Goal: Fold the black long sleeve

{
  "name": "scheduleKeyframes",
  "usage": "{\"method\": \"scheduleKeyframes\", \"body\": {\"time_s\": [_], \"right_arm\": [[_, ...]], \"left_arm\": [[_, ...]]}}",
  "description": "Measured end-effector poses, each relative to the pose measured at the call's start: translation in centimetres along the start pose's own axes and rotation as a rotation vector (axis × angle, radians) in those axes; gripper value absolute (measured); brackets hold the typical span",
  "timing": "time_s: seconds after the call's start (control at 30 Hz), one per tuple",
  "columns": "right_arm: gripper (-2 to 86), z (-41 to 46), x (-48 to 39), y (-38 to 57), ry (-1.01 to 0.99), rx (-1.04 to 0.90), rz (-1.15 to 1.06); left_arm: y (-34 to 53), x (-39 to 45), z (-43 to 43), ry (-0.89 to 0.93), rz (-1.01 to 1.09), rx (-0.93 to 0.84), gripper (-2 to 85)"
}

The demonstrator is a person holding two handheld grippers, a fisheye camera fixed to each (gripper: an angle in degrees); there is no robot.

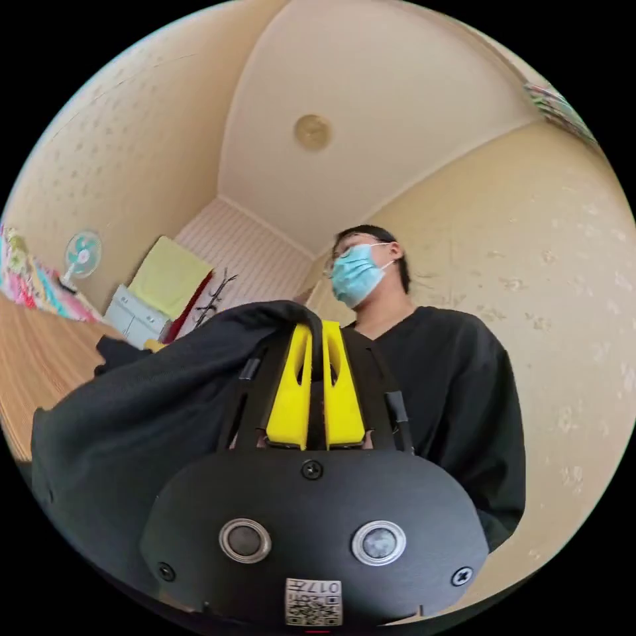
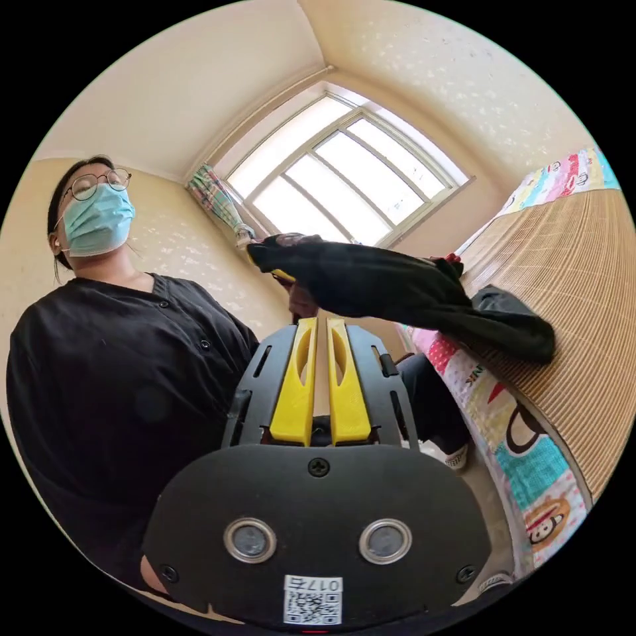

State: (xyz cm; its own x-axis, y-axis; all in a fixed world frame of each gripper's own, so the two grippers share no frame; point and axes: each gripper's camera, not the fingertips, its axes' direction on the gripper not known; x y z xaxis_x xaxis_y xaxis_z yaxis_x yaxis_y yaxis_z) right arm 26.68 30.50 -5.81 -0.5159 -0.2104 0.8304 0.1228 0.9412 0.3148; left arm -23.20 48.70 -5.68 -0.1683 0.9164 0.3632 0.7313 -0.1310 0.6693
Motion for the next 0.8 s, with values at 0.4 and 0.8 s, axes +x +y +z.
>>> {"method": "scheduleKeyframes", "body": {"time_s": [0.4,0.8], "right_arm": [[7.1,0.4,-2.7,2.8,0.197,-0.006,0.005],[10.0,0.8,-3.9,7.0,-0.03,0.063,-0.032]], "left_arm": [[-4.7,-1.6,9.7,0.436,0.059,-0.194,-0.4],[-5.3,-0.6,9.5,0.367,0.075,-0.075,-0.4]]}}
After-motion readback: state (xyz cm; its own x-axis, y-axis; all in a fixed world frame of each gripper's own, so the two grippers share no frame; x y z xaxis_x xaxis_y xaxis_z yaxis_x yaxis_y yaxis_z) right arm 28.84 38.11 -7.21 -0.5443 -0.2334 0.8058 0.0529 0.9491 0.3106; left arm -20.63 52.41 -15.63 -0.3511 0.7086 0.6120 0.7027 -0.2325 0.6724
